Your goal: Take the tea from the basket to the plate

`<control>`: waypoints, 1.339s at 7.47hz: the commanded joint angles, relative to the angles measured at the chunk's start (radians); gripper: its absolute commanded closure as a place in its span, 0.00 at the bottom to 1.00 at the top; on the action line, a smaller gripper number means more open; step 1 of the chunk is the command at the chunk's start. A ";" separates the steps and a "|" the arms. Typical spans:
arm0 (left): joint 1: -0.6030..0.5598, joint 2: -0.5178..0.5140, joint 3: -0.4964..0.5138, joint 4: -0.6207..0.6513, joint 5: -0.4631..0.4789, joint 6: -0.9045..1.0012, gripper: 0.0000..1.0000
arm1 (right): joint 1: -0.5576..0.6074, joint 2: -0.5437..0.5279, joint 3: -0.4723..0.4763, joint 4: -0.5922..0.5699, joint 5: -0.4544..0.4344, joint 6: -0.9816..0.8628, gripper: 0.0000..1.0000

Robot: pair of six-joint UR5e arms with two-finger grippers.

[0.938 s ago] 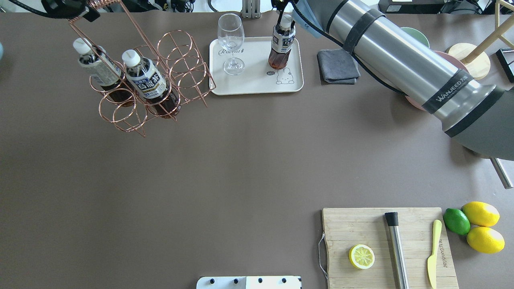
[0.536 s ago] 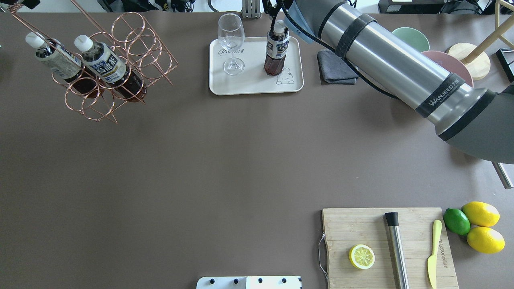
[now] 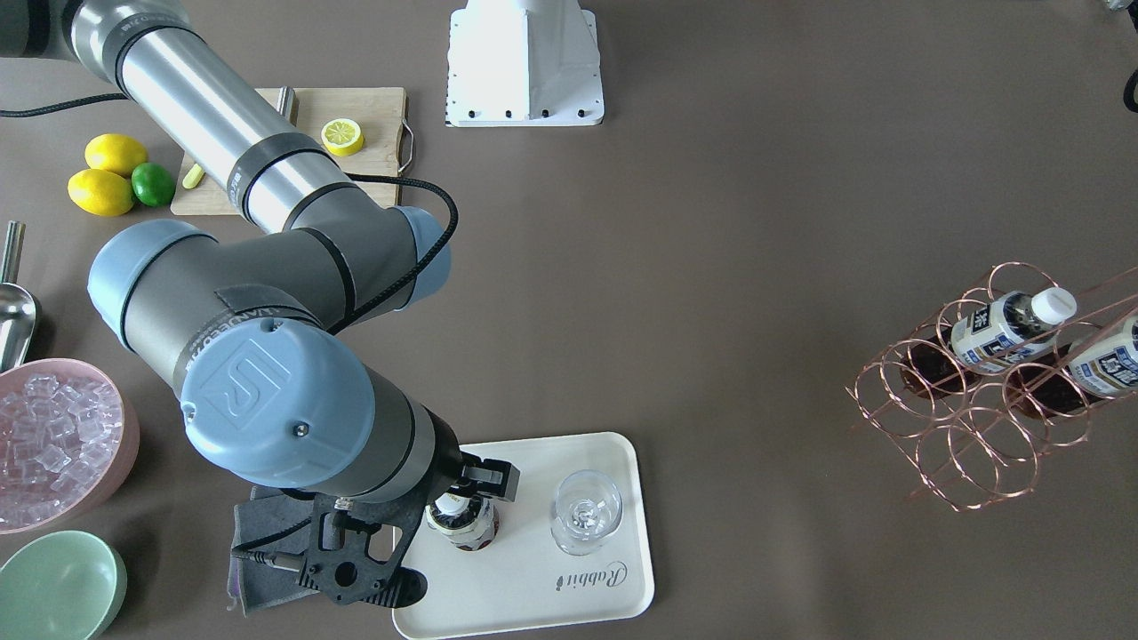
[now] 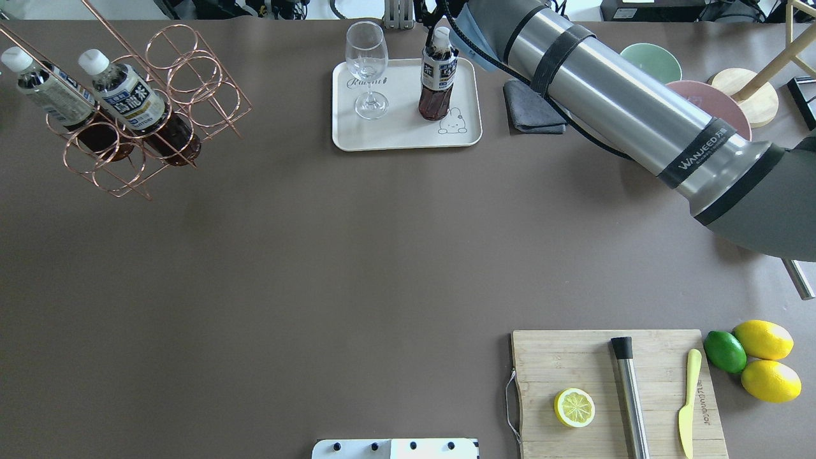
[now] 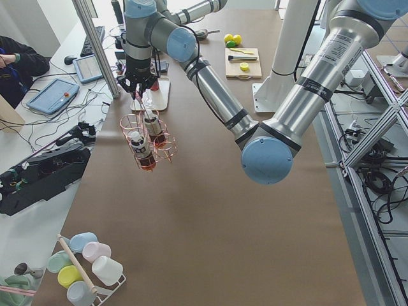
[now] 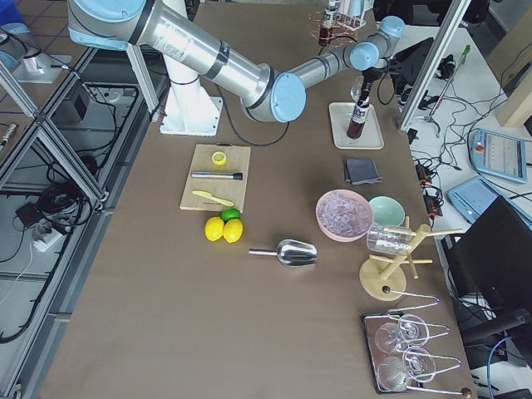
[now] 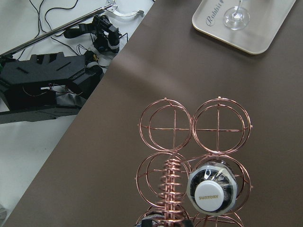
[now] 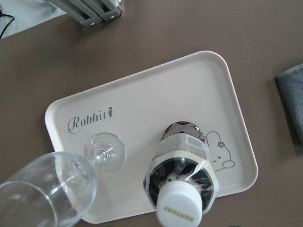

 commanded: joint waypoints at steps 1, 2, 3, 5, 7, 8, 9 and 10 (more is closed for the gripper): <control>-0.004 -0.003 0.117 -0.144 0.052 0.181 1.00 | -0.008 -0.016 0.219 -0.224 0.002 -0.041 0.00; -0.004 -0.003 0.187 -0.223 0.053 0.261 1.00 | 0.002 -0.082 0.337 -0.313 0.001 -0.125 0.00; -0.003 -0.005 0.227 -0.279 0.053 0.327 1.00 | 0.028 -0.181 0.490 -0.414 -0.007 -0.218 0.00; -0.001 -0.020 0.325 -0.380 0.054 0.410 1.00 | 0.106 -0.513 0.816 -0.492 -0.014 -0.485 0.00; 0.005 -0.029 0.433 -0.532 0.054 0.441 1.00 | 0.198 -0.802 0.974 -0.492 -0.031 -0.743 0.00; 0.008 -0.063 0.480 -0.545 0.054 0.497 1.00 | 0.255 -0.891 0.983 -0.490 -0.031 -0.885 0.00; 0.009 -0.087 0.504 -0.545 0.054 0.516 1.00 | 0.324 -0.976 0.984 -0.487 -0.031 -1.016 0.00; 0.025 -0.094 0.506 -0.543 0.060 0.515 1.00 | 0.404 -1.051 0.985 -0.483 -0.031 -1.136 0.00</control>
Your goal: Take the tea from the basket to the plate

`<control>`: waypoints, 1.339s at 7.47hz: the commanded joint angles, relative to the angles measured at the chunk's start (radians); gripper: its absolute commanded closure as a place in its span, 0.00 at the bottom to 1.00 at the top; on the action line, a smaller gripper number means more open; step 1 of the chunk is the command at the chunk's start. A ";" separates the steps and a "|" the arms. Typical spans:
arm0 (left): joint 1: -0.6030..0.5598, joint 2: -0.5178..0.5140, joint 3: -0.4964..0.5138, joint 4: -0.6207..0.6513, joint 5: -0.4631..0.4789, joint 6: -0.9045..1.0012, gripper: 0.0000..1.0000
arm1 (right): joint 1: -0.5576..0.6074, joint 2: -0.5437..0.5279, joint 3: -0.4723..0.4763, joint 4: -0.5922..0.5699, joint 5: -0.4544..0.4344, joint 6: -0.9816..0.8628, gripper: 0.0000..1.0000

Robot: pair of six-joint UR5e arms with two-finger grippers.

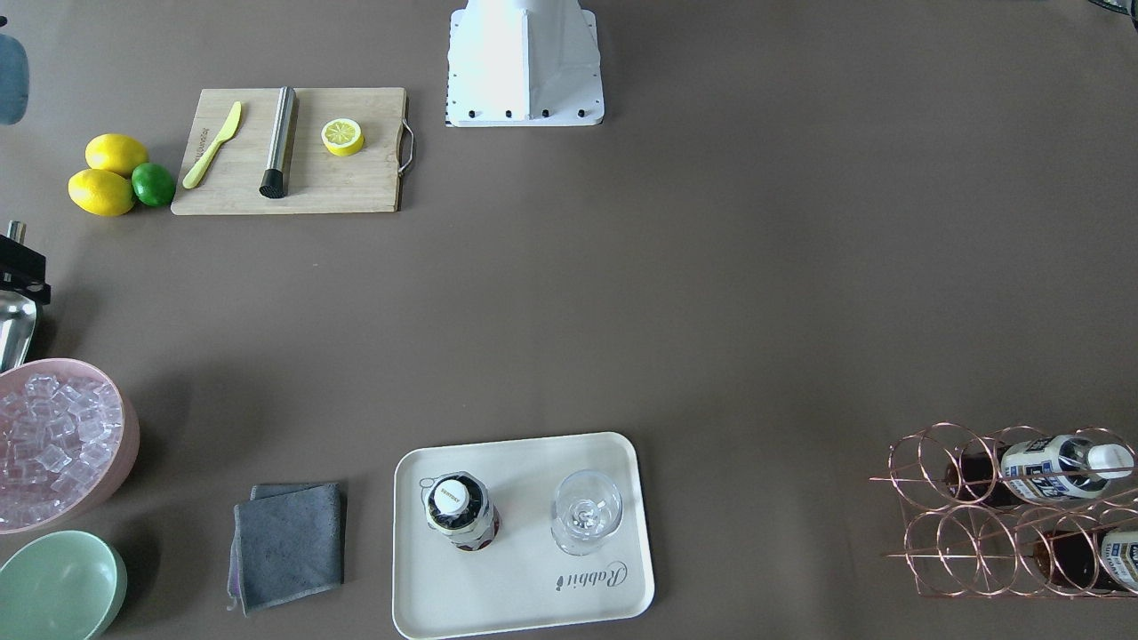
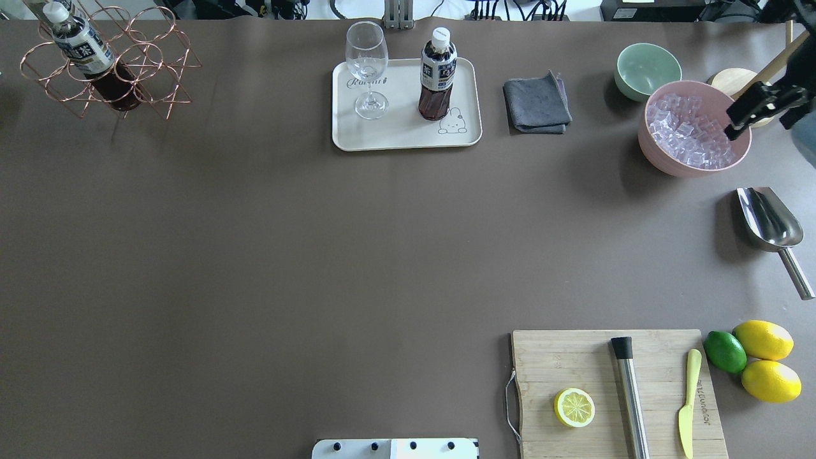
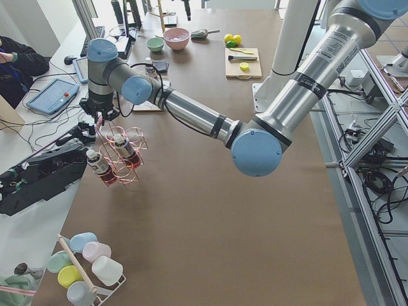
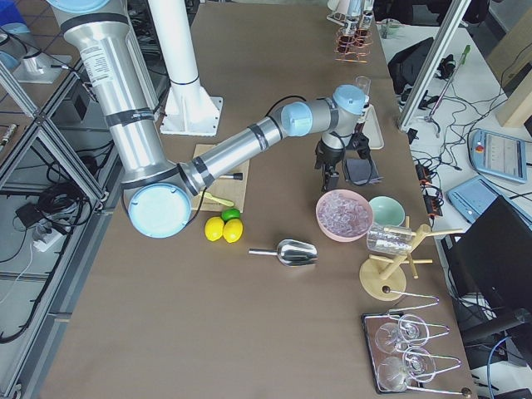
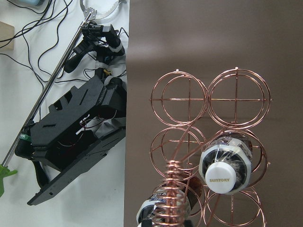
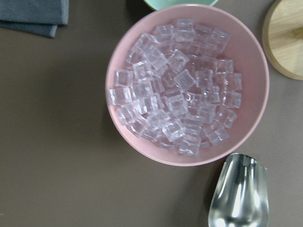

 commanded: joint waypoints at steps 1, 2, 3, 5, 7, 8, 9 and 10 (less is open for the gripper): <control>0.032 -0.033 0.031 -0.007 0.032 0.017 1.00 | 0.197 -0.216 0.005 0.008 0.001 -0.306 0.00; 0.052 -0.033 0.038 -0.007 0.033 0.009 1.00 | 0.261 -0.269 0.011 0.012 -0.004 -0.347 0.00; 0.056 -0.034 0.037 -0.005 0.033 0.009 1.00 | 0.321 -0.297 -0.001 0.011 -0.022 -0.431 0.00; 0.073 -0.033 0.035 0.000 0.035 -0.042 1.00 | 0.441 -0.408 0.058 0.011 -0.008 -0.490 0.00; 0.082 -0.033 0.031 0.001 0.035 -0.059 1.00 | 0.494 -0.467 0.071 0.009 0.018 -0.492 0.00; 0.087 -0.033 0.029 0.000 0.035 -0.077 1.00 | 0.492 -0.466 0.068 0.011 0.015 -0.503 0.00; 0.089 -0.033 0.029 0.000 0.035 -0.083 1.00 | 0.488 -0.470 0.074 0.015 0.010 -0.509 0.00; 0.089 -0.031 0.029 0.000 0.035 -0.086 0.69 | 0.469 -0.481 0.070 0.030 0.010 -0.506 0.00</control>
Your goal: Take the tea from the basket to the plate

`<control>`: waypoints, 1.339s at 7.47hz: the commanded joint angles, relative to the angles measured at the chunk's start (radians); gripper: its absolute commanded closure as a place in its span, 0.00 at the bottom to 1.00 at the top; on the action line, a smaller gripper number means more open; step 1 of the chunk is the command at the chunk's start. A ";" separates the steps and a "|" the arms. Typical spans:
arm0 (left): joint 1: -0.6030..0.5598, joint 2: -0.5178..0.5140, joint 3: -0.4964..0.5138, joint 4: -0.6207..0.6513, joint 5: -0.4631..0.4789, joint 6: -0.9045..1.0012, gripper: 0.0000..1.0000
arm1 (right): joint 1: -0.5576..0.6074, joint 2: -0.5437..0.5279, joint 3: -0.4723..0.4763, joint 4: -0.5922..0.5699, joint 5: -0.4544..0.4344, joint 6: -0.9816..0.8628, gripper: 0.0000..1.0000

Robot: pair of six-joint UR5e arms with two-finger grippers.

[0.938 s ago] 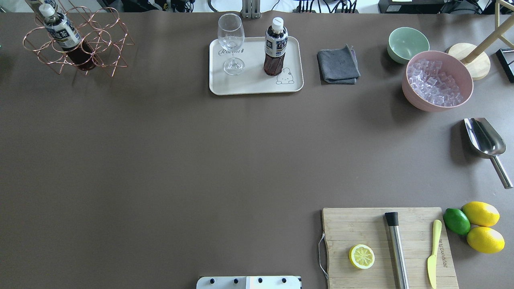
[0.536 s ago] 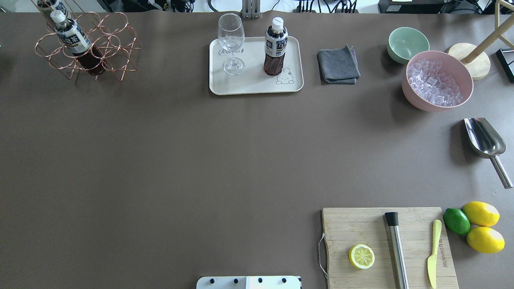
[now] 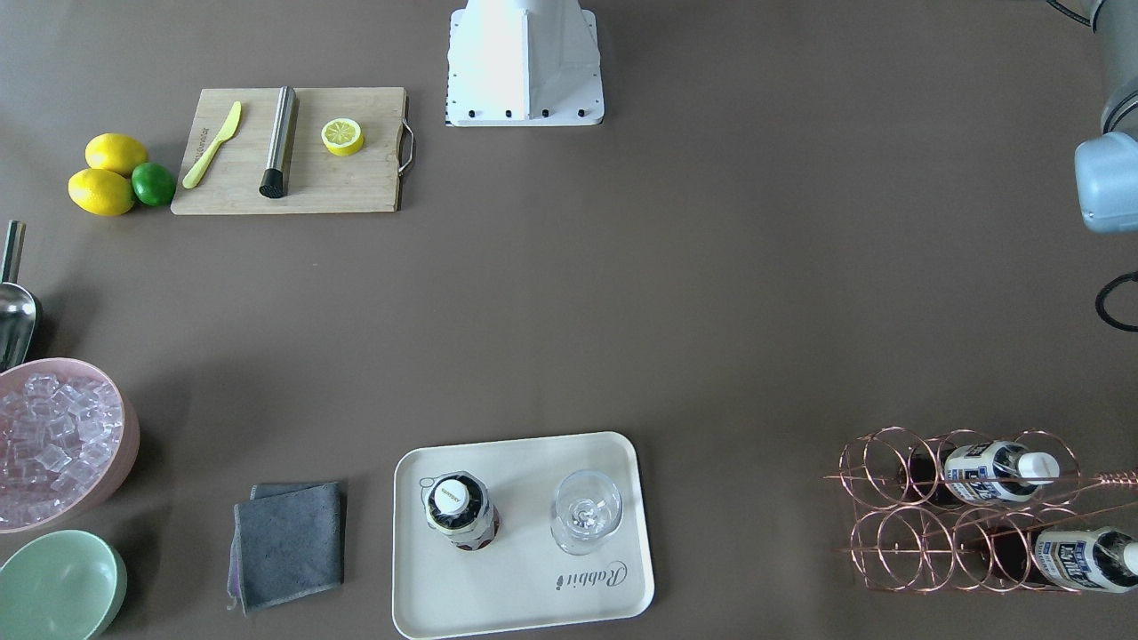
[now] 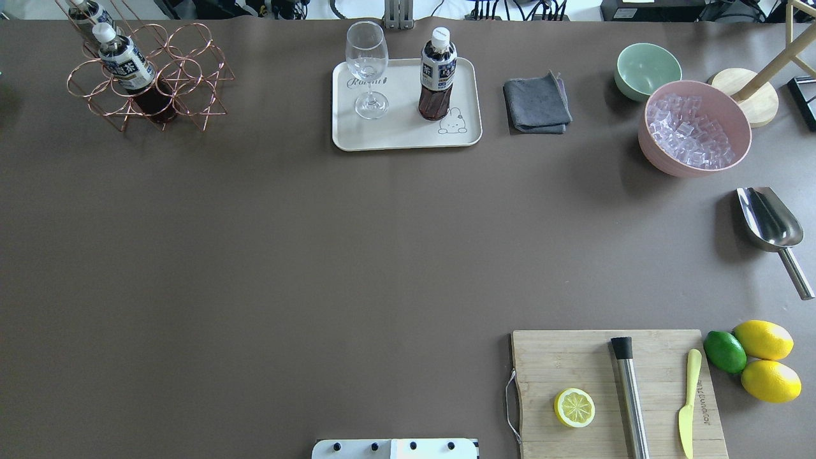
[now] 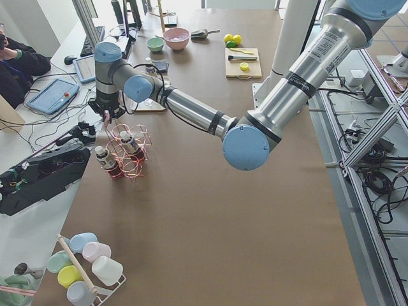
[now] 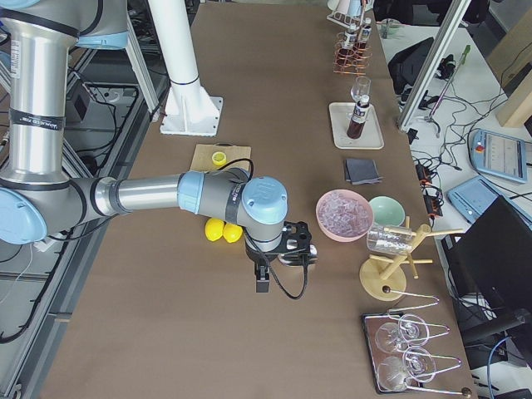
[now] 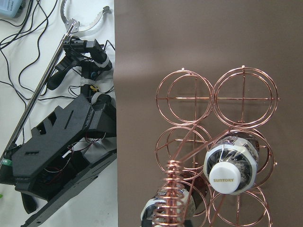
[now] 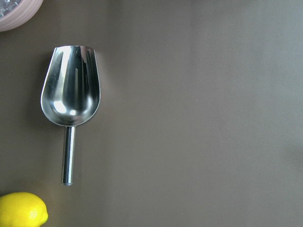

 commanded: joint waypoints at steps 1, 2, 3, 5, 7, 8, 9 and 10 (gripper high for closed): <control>0.002 0.006 -0.001 0.000 0.000 -0.025 0.03 | -0.025 -0.014 -0.003 0.022 0.000 0.005 0.00; 0.002 0.006 -0.001 0.000 0.000 -0.025 0.02 | -0.033 -0.015 -0.003 0.022 0.000 -0.004 0.00; 0.002 0.006 -0.001 0.000 0.000 -0.027 0.02 | -0.045 -0.014 -0.003 0.030 -0.002 0.002 0.00; 0.002 0.011 -0.019 0.001 0.000 -0.045 0.02 | -0.053 -0.018 -0.017 0.056 -0.003 0.012 0.00; -0.001 0.034 -0.056 0.001 -0.002 -0.046 0.02 | -0.051 -0.023 -0.018 0.048 -0.006 0.041 0.00; -0.016 0.072 -0.105 0.003 -0.006 -0.056 0.02 | -0.051 -0.041 -0.018 0.053 0.000 0.044 0.00; -0.057 0.128 -0.157 0.006 -0.014 -0.078 0.02 | -0.053 -0.034 -0.023 0.056 0.000 0.045 0.00; -0.105 0.165 -0.169 0.003 -0.073 -0.111 0.02 | -0.053 -0.037 -0.022 0.057 -0.009 0.041 0.00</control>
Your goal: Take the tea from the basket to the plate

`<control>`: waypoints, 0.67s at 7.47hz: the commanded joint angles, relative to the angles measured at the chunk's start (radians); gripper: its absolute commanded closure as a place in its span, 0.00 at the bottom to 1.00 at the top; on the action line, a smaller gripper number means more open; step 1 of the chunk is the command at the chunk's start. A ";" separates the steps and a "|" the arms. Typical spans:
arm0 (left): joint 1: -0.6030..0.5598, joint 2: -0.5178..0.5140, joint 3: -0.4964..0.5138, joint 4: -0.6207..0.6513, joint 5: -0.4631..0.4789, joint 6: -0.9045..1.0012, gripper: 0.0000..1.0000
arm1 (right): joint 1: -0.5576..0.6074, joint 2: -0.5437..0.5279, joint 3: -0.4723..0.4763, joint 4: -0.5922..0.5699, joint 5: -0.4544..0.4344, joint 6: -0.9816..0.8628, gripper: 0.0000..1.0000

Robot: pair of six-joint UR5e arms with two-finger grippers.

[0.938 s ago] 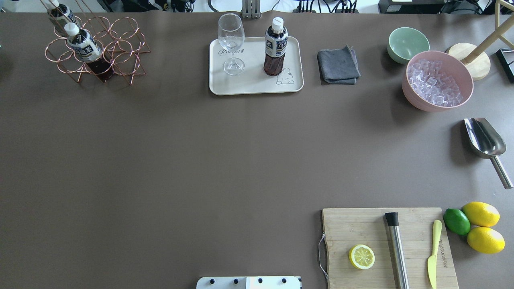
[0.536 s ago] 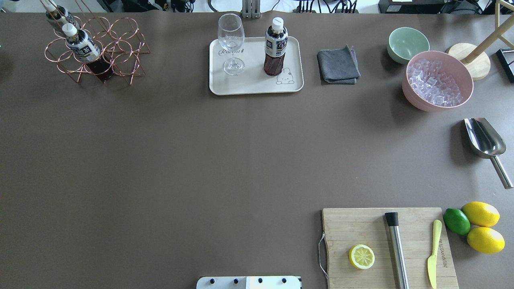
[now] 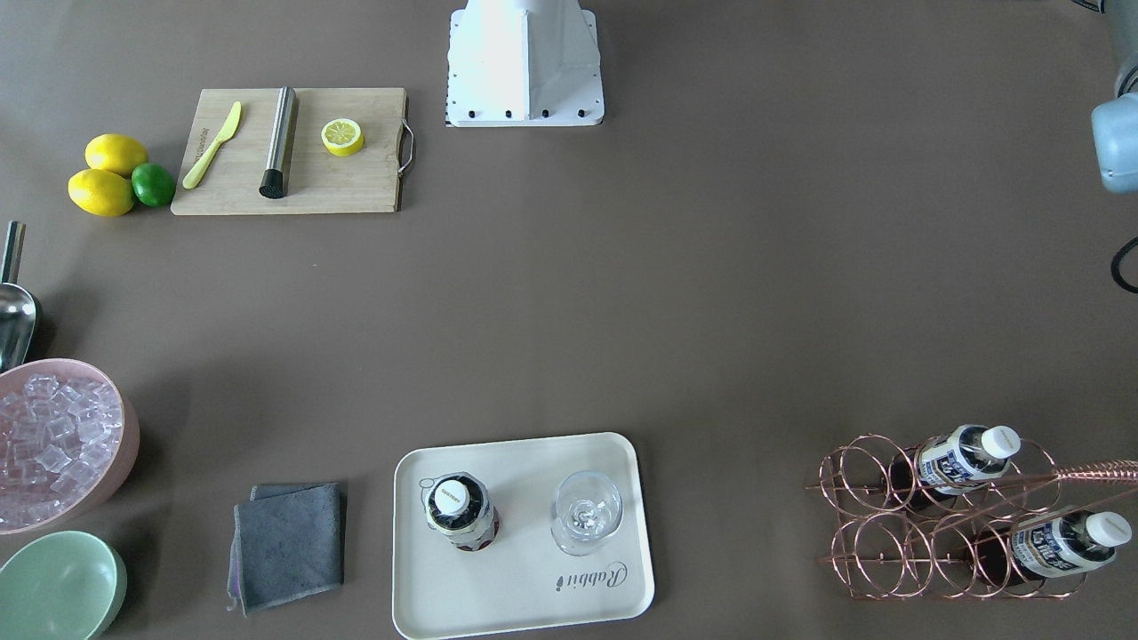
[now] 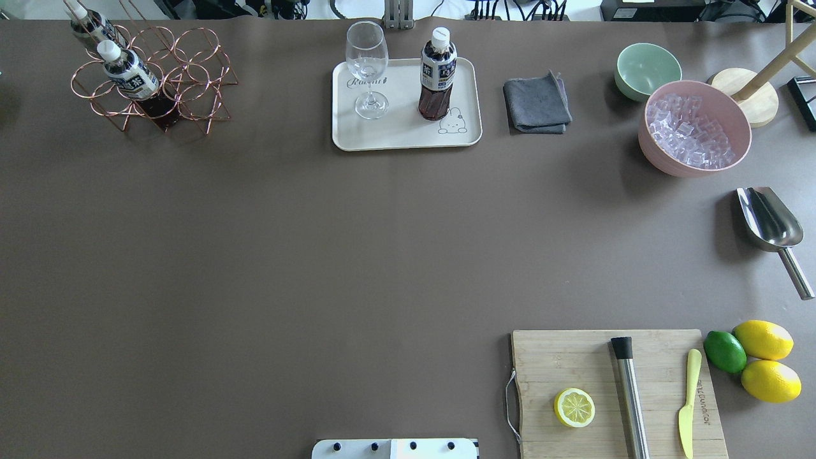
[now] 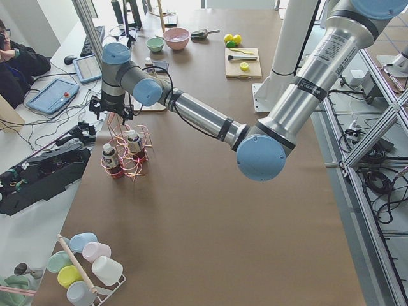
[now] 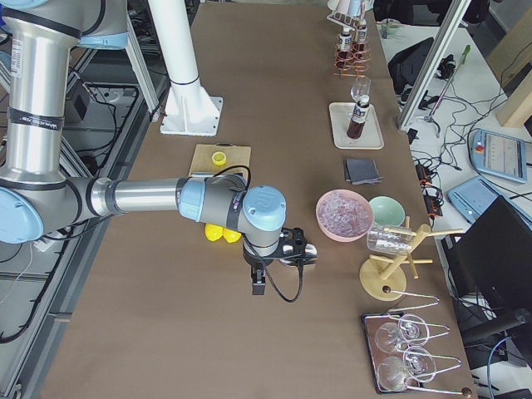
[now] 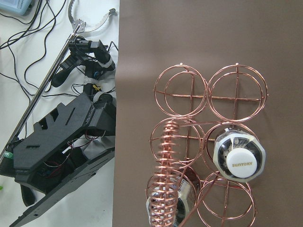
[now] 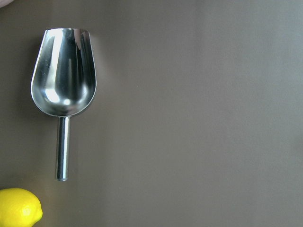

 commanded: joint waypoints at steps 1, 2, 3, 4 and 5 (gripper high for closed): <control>-0.108 0.127 -0.048 -0.019 -0.119 -0.082 0.02 | -0.001 -0.006 -0.004 0.003 -0.040 -0.001 0.00; -0.116 0.152 -0.055 -0.045 -0.182 -0.178 0.02 | -0.001 -0.006 -0.019 0.003 -0.037 -0.004 0.00; -0.130 0.184 -0.052 -0.036 -0.222 -0.285 0.02 | -0.001 -0.007 -0.019 0.003 -0.031 -0.012 0.00; -0.130 0.233 -0.052 -0.047 -0.270 -0.429 0.02 | -0.001 0.000 -0.018 0.003 -0.031 -0.013 0.00; -0.146 0.262 -0.055 -0.049 -0.325 -0.508 0.02 | -0.001 0.000 -0.010 0.002 -0.029 -0.013 0.00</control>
